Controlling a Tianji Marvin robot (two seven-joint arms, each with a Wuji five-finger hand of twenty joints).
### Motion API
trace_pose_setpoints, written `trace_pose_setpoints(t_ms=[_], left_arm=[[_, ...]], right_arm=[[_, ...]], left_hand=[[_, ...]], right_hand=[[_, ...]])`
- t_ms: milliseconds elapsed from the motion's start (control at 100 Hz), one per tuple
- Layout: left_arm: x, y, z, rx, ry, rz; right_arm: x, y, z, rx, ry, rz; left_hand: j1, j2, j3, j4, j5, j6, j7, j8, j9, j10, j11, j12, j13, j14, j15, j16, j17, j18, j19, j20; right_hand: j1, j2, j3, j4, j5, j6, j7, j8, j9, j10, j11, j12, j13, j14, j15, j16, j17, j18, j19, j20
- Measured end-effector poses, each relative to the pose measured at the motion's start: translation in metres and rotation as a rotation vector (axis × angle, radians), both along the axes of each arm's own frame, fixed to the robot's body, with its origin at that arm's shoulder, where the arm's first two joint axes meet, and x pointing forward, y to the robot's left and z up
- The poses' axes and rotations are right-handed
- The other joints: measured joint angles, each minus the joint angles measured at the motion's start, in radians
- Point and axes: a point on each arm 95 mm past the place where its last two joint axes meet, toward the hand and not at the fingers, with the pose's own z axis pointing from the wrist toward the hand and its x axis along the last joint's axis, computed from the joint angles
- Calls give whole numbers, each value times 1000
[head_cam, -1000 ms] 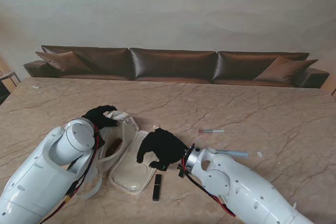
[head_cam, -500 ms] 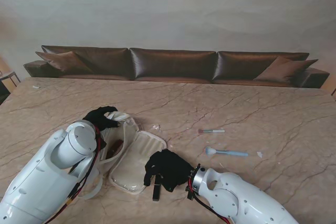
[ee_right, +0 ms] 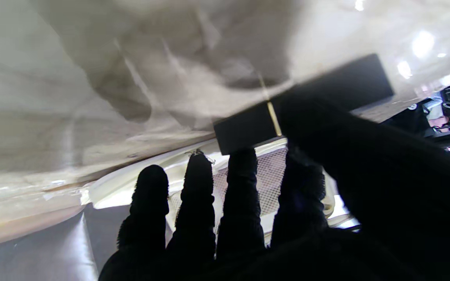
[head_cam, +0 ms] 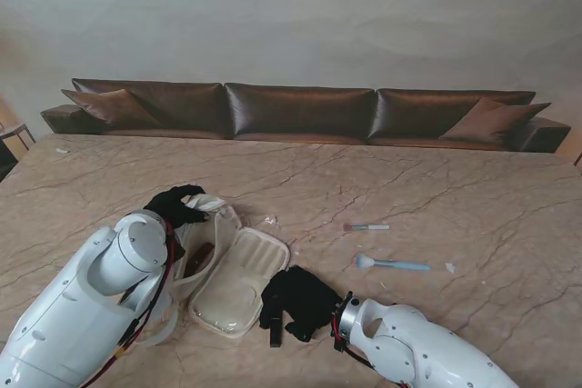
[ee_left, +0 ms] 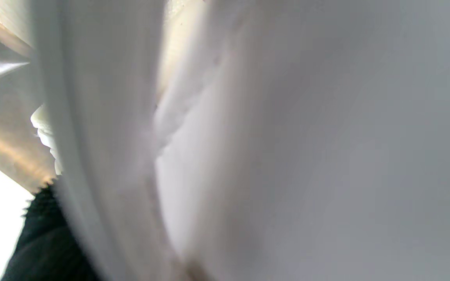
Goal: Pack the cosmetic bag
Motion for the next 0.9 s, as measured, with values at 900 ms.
trace_pose_setpoints(t_ms=[900], left_arm=[[-2,3,-2,-45,9,-6]], right_arm=[[30,-14,12,-14,-158,-40]], left_hand=[[0,0,0,0,0,0,0,0,0,0,0,0,0,0,0,0,0,0,0,0]], right_hand=[[-101,-73,-46,-204,121,-141,167,136,114,-17,38,12,110,0,14,0,88,3,50,-10]])
